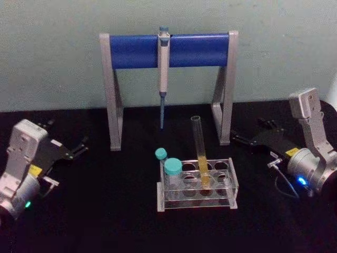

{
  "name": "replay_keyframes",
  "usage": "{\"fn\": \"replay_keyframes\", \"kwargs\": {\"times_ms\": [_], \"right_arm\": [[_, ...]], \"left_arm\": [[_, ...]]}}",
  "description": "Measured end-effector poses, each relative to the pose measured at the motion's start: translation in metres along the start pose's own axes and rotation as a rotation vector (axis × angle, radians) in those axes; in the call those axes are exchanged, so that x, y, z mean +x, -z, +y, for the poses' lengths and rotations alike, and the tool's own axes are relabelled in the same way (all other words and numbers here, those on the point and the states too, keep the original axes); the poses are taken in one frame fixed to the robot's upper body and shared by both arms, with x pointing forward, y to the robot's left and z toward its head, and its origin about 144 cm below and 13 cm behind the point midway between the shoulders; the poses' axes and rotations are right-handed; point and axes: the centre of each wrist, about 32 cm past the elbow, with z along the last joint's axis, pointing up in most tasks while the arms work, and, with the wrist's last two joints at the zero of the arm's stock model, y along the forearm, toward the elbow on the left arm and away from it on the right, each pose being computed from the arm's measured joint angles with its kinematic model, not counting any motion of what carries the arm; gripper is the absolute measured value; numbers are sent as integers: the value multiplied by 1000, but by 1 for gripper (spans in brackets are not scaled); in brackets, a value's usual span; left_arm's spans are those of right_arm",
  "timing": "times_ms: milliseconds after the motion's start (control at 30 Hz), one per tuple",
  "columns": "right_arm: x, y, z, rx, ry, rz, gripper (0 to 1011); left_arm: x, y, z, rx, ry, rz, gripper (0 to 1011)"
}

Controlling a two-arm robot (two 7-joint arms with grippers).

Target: Pick up the test tube from the test tube rack, shake it, then place it back into the test tube rack.

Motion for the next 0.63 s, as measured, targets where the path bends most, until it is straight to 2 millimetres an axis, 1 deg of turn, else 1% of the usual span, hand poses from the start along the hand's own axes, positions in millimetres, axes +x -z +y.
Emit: {"fn": "replay_keyframes", "kwargs": {"times_ms": [633], "right_arm": [[0, 0, 0, 0, 0, 0, 1000]], "left_arm": [[0, 0, 0, 0, 0, 0, 1001]]}}
